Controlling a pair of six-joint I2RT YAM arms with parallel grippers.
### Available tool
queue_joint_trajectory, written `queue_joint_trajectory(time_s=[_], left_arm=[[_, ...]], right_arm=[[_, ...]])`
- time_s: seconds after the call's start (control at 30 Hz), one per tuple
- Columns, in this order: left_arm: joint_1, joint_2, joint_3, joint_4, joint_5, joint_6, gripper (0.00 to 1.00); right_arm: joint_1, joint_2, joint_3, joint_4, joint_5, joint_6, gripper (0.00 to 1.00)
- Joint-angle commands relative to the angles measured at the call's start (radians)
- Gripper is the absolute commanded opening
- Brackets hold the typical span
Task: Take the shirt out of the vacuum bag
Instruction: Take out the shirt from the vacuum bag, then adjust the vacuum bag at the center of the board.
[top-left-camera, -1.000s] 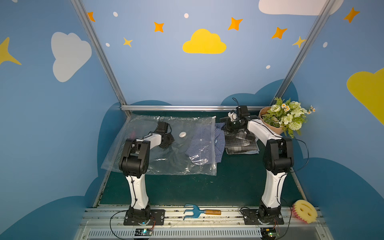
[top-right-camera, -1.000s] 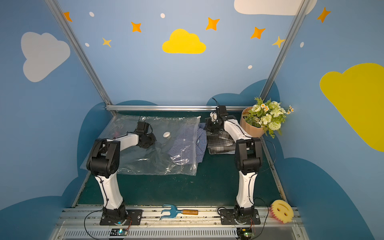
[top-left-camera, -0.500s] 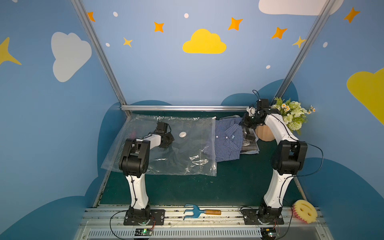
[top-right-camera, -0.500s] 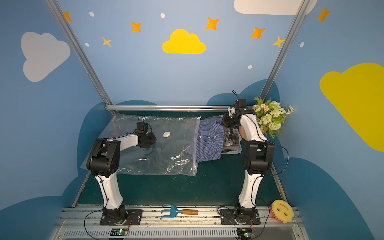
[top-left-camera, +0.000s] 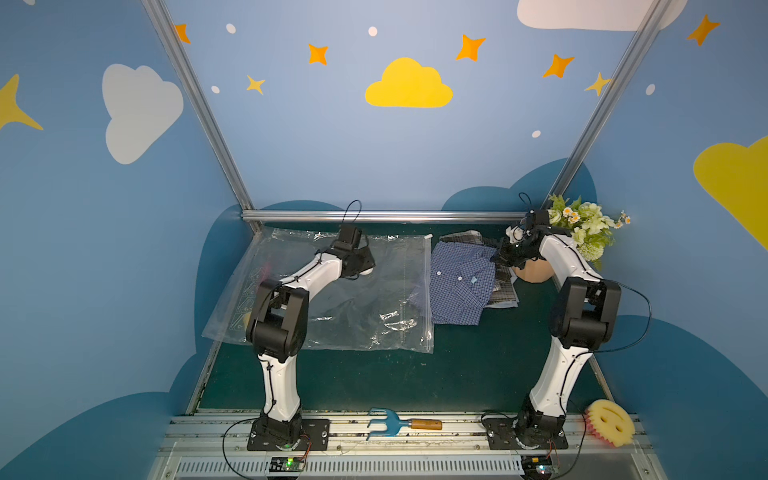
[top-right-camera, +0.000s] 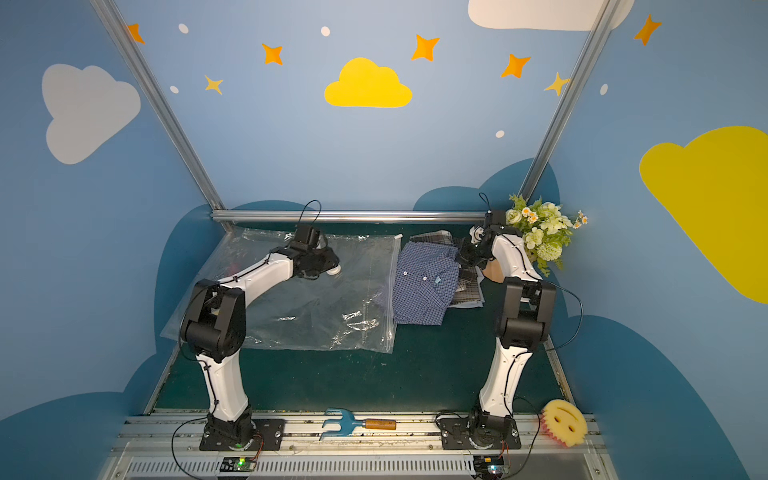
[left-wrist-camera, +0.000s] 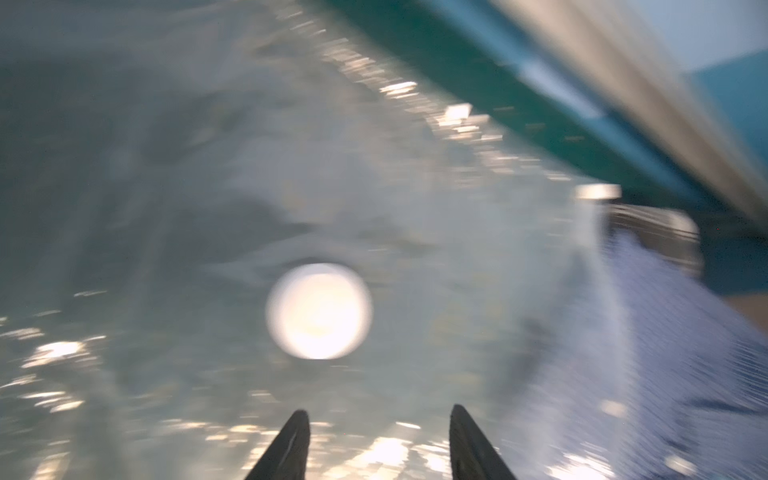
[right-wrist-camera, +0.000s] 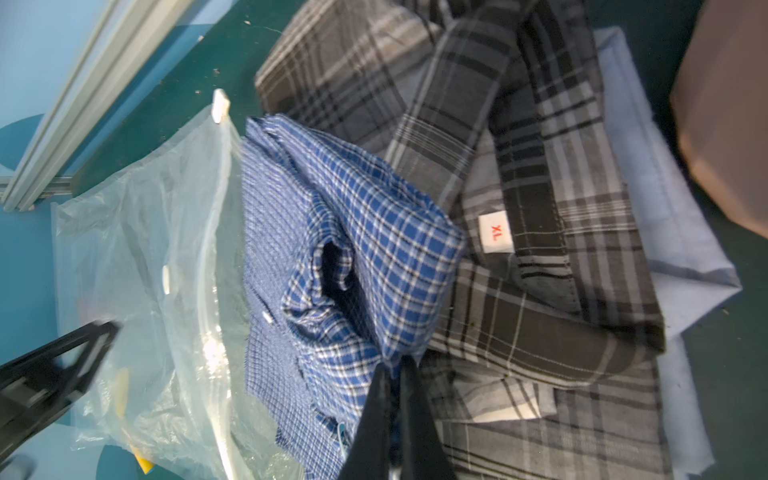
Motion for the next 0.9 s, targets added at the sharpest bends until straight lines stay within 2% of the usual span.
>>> queue_joint_trajectory(time_s=[0.0,0.13,0.27,0.37,0.57,0.87], left_arm=[[-0.125,-0.017,0.112,-0.057,0.051,0.059,0.58],[-0.231,0.106,0.242,-0.054,0.186,0.046,0.58],[-0.307,0.235,0.373,-0.098,0.215,0.047,0.58],[-0.323,0.324,0.431,-0.099,0.241,0.014,0.57],[-0.300,0.401,0.421,-0.086,0.235,-0.033,0.54],[-0.224,0.314,0.230,-0.026,0.160,-0.048,0.53]], right_arm=[[-0.030,0.009,-0.038,0.059,-0.017,0.029,0.00],[-0.037,0.005,-0.066,0.086,-0.026,0.040,0.00],[-0.040,0.005,-0.080,0.096,-0.036,0.043,0.00],[-0.043,0.003,-0.088,0.103,-0.044,0.047,0.00],[-0.044,0.000,-0.093,0.109,-0.057,0.051,0.00],[-0.047,0.010,-0.088,0.111,-0.049,0.059,0.00]])
